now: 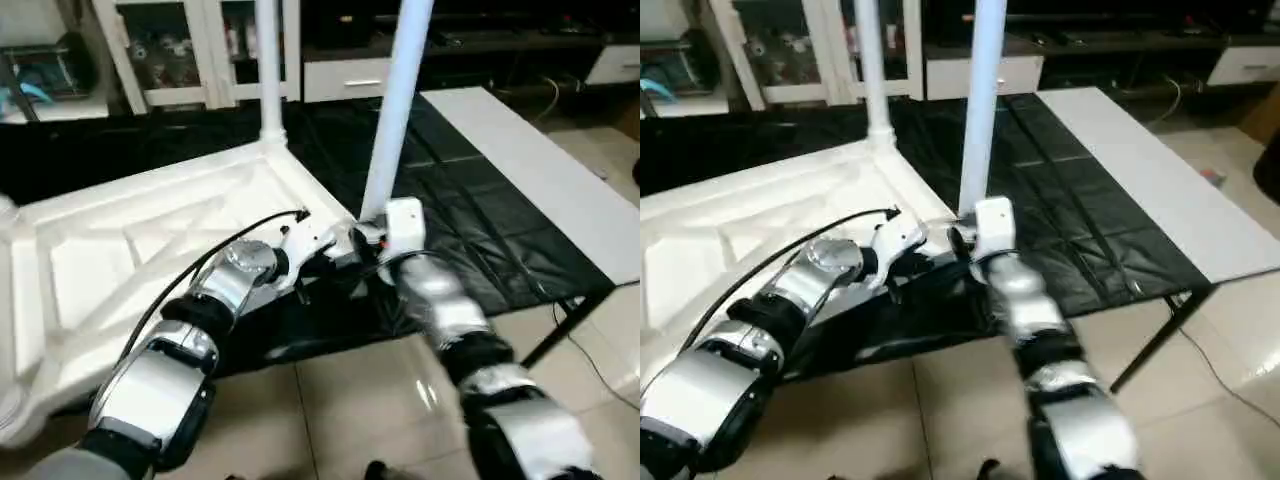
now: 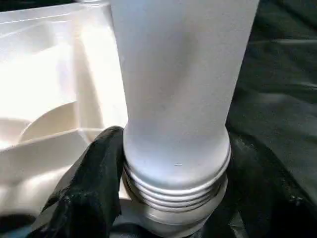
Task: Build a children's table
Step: Rotate leg to tighten
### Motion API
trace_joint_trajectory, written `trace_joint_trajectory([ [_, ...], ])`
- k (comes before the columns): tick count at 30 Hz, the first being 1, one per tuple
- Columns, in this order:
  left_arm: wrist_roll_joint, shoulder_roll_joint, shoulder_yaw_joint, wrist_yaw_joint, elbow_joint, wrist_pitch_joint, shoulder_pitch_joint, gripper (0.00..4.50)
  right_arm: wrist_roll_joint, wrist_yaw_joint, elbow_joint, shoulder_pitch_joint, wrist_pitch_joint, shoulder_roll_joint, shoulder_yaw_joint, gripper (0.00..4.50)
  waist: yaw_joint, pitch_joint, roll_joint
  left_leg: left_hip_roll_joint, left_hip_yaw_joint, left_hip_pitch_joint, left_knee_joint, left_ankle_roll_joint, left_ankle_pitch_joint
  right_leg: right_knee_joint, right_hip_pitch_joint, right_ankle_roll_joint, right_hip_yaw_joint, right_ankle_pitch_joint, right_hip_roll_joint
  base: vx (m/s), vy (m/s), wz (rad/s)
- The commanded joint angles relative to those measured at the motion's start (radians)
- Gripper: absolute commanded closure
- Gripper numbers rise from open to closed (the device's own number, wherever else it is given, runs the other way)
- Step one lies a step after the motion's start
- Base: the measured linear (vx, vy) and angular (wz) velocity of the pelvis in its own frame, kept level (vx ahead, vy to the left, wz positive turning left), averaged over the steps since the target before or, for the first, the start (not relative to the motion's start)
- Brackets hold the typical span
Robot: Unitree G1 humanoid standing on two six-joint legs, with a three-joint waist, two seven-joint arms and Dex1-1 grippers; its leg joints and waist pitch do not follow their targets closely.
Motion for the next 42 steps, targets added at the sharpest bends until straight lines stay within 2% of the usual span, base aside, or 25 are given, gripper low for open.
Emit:
trace_joint_trajectory([
  [1,0.014,-0.024,-0.031,-0.053,-0.004,-0.063,-0.016,4.50,-0.025,-0.138,0.082,-0.013,-0.008,-0.041,-0.068,1.80,0.048,-0.057,0.028,0.078,0.005,-0.035,-0.206,-0.047,-0.860,0.142,0.107,-0.102,0.052,-0.330,0.012,0.000,0.000,0.00],
  [2,0.015,-0.024,-0.030,-0.051,0.000,-0.064,-0.017,4.50,-0.017,-0.116,0.088,-0.021,-0.025,-0.030,-0.069,1.80,0.045,-0.049,0.011,0.077,0.025,-0.012,-0.213,-0.039,-0.864,0.145,0.078,-0.102,0.076,-0.270,0.017,0.055,-0.104,0.16],
  [3,0.016,-0.023,-0.027,-0.050,0.004,-0.066,-0.017,4.50,-0.013,-0.072,0.094,-0.030,-0.047,-0.016,-0.063,1.80,0.040,-0.061,-0.063,-0.014,0.035,0.088,-0.061,-0.041,-0.691,-0.033,-0.042,-0.055,0.100,-0.661,-0.014,0.055,-0.104,0.16],
  [4,0.018,-0.022,-0.024,-0.049,0.007,-0.068,-0.016,4.50,-0.014,-0.040,0.094,-0.035,-0.063,-0.008,-0.054,1.80,0.053,-0.059,-0.065,-0.044,0.031,0.093,0.063,0.003,-0.394,-0.109,-0.066,-0.008,0.105,-1.034,-0.090,0.111,-0.103,-0.02],
  [5,0.018,-0.022,-0.024,-0.049,0.008,-0.068,-0.016,4.50,-0.016,-0.034,0.093,-0.035,-0.069,-0.007,-0.051,1.80,0.063,-0.069,-0.061,-0.032,0.012,0.024,0.035,0.029,-0.277,-0.077,0.010,-0.008,0.129,-1.017,-0.118,0.120,-0.037,-0.35],
  [6,0.019,-0.022,-0.020,-0.045,0.014,-0.070,-0.017,4.50,-0.025,-0.014,0.094,-0.039,-0.098,-0.003,-0.039,1.80,0.091,-0.088,-0.030,0.002,-0.011,-0.029,-0.041,0.005,-0.136,-0.017,0.063,-0.029,0.113,-0.783,-0.089,0.120,-0.037,-0.35],
  [7,0.018,-0.021,-0.019,-0.045,0.016,-0.072,-0.015,4.50,-0.032,0.002,0.091,-0.038,-0.115,-0.006,-0.028,1.80,0.075,-0.092,-0.028,0.016,-0.008,-0.005,-0.055,-0.003,-0.113,0.007,0.027,-0.092,0.100,-0.454,-0.039,0.106,-0.019,-0.23],
  [8,0.018,-0.020,-0.019,-0.044,0.018,-0.074,-0.014,4.50,-0.036,0.011,0.090,-0.038,-0.126,-0.007,-0.022,1.45,0.078,-0.091,-0.021,0.014,-0.006,-0.003,-0.059,-0.009,-0.120,0.019,0.029,-0.135,0.097,-0.340,-0.027,0.000,0.000,0.00],
  [9,0.018,-0.018,-0.018,-0.044,0.020,-0.075,-0.012,4.50,-0.032,0.045,0.075,-0.031,-0.139,-0.014,-0.017,1.24,0.076,-0.084,-0.026,0.012,0.009,0.004,-0.060,-0.009,-0.214,0.016,0.021,-0.198,0.101,-0.275,-0.016,0.000,0.000,0.00],
  [10,0.017,-0.016,-0.018,-0.043,0.023,-0.078,-0.010,4.50,-0.025,0.068,0.061,-0.023,-0.155,-0.022,-0.013,1.10,0.076,-0.083,-0.030,0.006,0.017,0.013,-0.056,-0.003,-0.295,0.012,0.019,-0.232,0.104,-0.306,-0.017,0.000,0.000,0.00],
  [11,0.018,-0.016,-0.018,-0.043,0.026,-0.080,-0.008,4.50,-0.023,0.077,0.050,-0.018,-0.165,-0.028,-0.013,1.08,0.076,-0.085,-0.033,0.005,0.020,0.012,-0.055,0.004,-0.302,0.011,0.022,-0.238,0.105,-0.314,-0.017,0.000,0.000,0.00],
  [12,0.018,-0.015,-0.017,-0.043,0.030,-0.085,-0.008,4.50,-0.022,0.089,0.038,-0.012,-0.176,-0.036,-0.011,1.01,0.080,-0.089,-0.035,0.004,0.022,0.006,-0.054,0.021,-0.272,0.013,0.029,-0.242,0.108,-0.297,-0.020,0.000,0.000,0.00],
  [13,0.018,-0.015,-0.017,-0.043,0.032,-0.086,-0.008,4.50,-0.022,0.094,0.037,-0.011,-0.180,-0.039,-0.011,0.89,0.084,-0.090,-0.031,0.006,0.025,0.005,-0.053,0.036,-0.239,0.015,0.028,-0.247,0.109,-0.271,-0.020,0.000,0.000,0.00],
  [14,0.021,-0.014,-0.019,-0.046,0.033,-0.088,-0.007,4.50,-0.019,0.113,0.017,-0.003,-0.173,-0.047,-0.009,0.76,0.085,-0.090,-0.032,0.006,0.026,0.004,-0.053,0.041,-0.226,0.017,0.028,-0.249,0.109,-0.257,-0.019,0.000,0.000,0.00],
  [16,0.025,-0.009,-0.023,-0.054,0.033,-0.093,-0.005,4.50,-0.019,0.174,-0.034,0.019,-0.148,-0.068,0.008,0.64,0.088,-0.092,-0.035,0.005,0.027,-0.003,-0.052,0.061,-0.192,0.022,0.036,-0.245,0.109,-0.232,-0.017,0.000,0.000,0.00],
  [18,0.028,-0.003,-0.026,-0.067,0.030,-0.097,-0.002,4.50,-0.012,0.270,-0.110,0.057,-0.107,-0.095,0.026,0.45,0.093,-0.089,-0.033,0.007,0.028,0.001,-0.052,0.072,-0.199,0.018,0.034,-0.237,0.109,-0.241,-0.014,0.000,0.000,0.00],
  [19,0.029,0.001,-0.029,-0.078,0.028,-0.100,-0.001,4.50,0.000,0.345,-0.163,0.083,-0.076,-0.115,0.040,0.45,0.093,-0.088,-0.037,0.005,0.028,0.000,-0.053,0.078,-0.207,0.018,0.037,-0.229,0.109,-0.252,-0.011,0.000,0.000,0.00],
  [21,0.030,0.009,-0.034,-0.107,0.023,-0.114,0.005,4.50,0.049,0.486,-0.277,0.139,-0.007,-0.163,0.058,0.45,0.099,-0.087,-0.038,0.007,0.028,0.001,-0.054,0.086,-0.215,0.013,0.038,-0.214,0.111,-0.276,-0.014,0.000,0.000,0.00],
  [24,0.035,0.032,-0.052,-0.184,0.010,-0.143,0.023,4.50,0.095,0.688,-0.428,0.217,0.045,-0.278,0.107,0.45,0.112,-0.089,-0.037,0.010,0.027,0.003,-0.052,0.096,-0.202,0.011,0.038,-0.209,0.112,-0.267,-0.014,0.000,0.000,0.00],
  [29,0.020,0.057,-0.066,-0.308,-0.014,-0.139,0.047,4.50,0.110,0.810,-0.493,0.259,0.057,-0.362,0.130,0.45,0.114,-0.090,-0.037,0.010,0.029,0.001,-0.050,0.083,-0.200,0.010,0.038,-0.214,0.112,-0.288,-0.017,0.000,0.000,0.00],
  [31,0.009,0.076,-0.076,-0.403,-0.037,-0.114,0.062,4.50,0.117,0.903,-0.542,0.283,0.092,-0.419,0.136,0.45,0.114,-0.088,-0.037,0.010,0.028,0.002,-0.053,0.074,-0.221,0.007,0.037,-0.208,0.110,-0.322,-0.015,0.000,0.000,0.00],
  [34,0.012,0.105,-0.100,-0.510,-0.070,-0.082,0.078,4.50,0.123,1.009,-0.582,0.288,0.127,-0.479,0.158,0.45,0.119,-0.084,-0.033,0.017,0.028,0.012,-0.056,0.071,-0.258,0.002,0.030,-0.216,0.111,-0.356,-0.016,0.000,0.000,0.00],
  [35,0.012,0.109,-0.105,-0.529,-0.077,-0.075,0.081,4.50,0.124,1.025,-0.586,0.287,0.130,-0.487,0.165,0.45,0.119,-0.082,-0.032,0.018,0.028,0.013,-0.058,0.068,-0.267,0.000,0.030,-0.215,0.111,-0.368,-0.016,0.000,0.000,0.00],
  [36,0.013,0.114,-0.110,-0.547,-0.086,-0.068,0.084,4.50,0.123,1.046,-0.585,0.282,0.131,-0.495,0.175,0.45,0.119,-0.083,-0.031,0.019,0.028,0.021,-0.059,0.057,-0.287,-0.002,0.029,-0.218,0.113,-0.380,-0.020,0.000,0.000,0.00],
  [42,0.015,0.126,-0.118,-0.569,-0.130,-0.045,0.096,4.50,0.081,1.114,-0.544,0.245,0.110,-0.510,0.216,0.45,0.124,-0.083,-0.033,0.021,0.027,0.024,-0.063,0.038,-0.307,0.001,0.031,-0.231,0.116,-0.371,-0.020,0.000,0.000,0.00],
])
